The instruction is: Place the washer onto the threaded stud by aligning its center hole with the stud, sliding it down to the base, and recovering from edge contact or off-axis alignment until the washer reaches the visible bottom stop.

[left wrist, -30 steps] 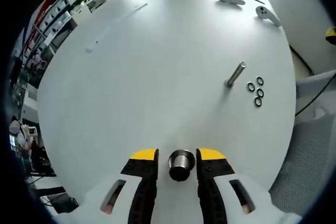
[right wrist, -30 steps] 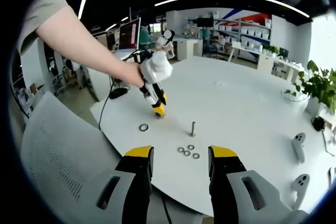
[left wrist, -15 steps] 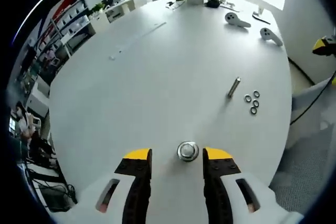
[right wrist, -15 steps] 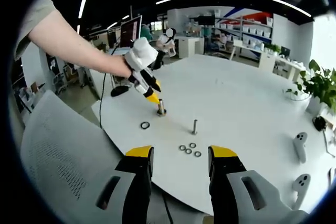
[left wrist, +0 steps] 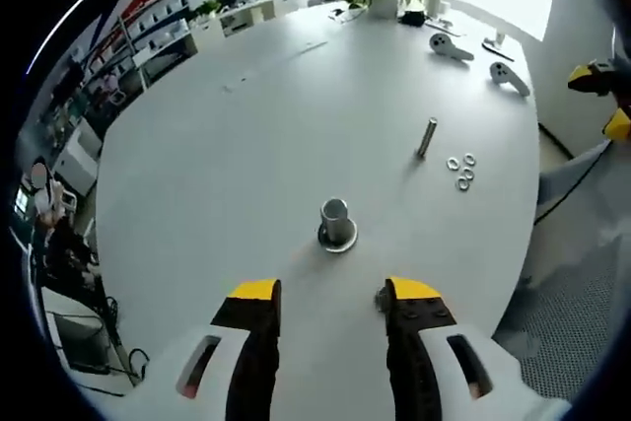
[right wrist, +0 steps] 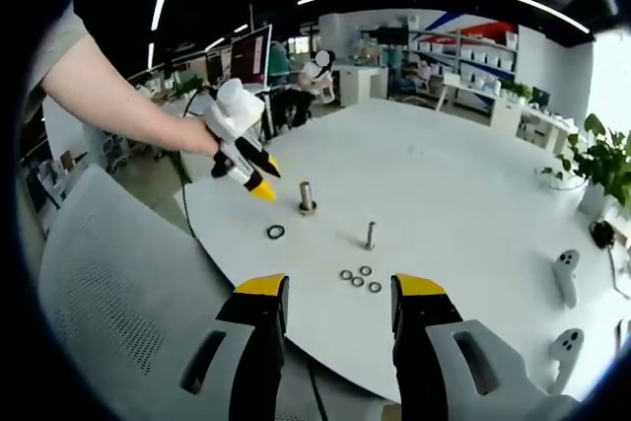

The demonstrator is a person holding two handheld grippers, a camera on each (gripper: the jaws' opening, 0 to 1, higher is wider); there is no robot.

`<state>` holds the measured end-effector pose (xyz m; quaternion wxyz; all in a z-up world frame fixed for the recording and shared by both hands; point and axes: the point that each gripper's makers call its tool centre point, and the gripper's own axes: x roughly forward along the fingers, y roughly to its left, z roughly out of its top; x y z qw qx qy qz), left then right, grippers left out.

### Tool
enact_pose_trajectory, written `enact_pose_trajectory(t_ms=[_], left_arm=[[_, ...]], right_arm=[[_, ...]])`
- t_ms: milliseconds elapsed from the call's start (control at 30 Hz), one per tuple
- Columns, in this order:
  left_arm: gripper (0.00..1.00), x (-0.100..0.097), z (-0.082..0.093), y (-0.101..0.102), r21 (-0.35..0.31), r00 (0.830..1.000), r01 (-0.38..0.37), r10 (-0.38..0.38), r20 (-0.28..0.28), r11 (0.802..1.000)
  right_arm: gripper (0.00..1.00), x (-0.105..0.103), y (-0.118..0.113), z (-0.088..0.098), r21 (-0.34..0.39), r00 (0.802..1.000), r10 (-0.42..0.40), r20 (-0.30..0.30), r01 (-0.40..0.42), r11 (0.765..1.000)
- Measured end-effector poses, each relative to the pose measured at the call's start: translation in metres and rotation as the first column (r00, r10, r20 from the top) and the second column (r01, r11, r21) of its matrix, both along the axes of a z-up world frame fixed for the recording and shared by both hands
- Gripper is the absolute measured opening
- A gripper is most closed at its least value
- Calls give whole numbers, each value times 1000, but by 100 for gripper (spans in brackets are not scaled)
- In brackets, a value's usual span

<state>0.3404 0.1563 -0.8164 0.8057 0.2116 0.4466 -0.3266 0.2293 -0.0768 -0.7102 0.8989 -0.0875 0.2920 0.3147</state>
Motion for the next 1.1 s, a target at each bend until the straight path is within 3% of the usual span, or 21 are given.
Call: enact_pose_trajectory(t_ms=[267, 500, 1100], left_arm=[[41, -4, -6, -8, -12, 1000, 10, -10, -23, 1000], [41, -19, -12, -21, -18, 998, 30, -31, -48, 999], [44, -43, -30, -51, 35, 978, 170, -165, -126, 985]], right_arm=[[44, 0, -1, 0, 1, 1000, -6, 3, 6, 1000], [44, 0, 0, 1, 7, 1000, -2, 4, 2, 1000], [44, 1, 1, 5, 25, 1000, -2, 16, 2, 1000]])
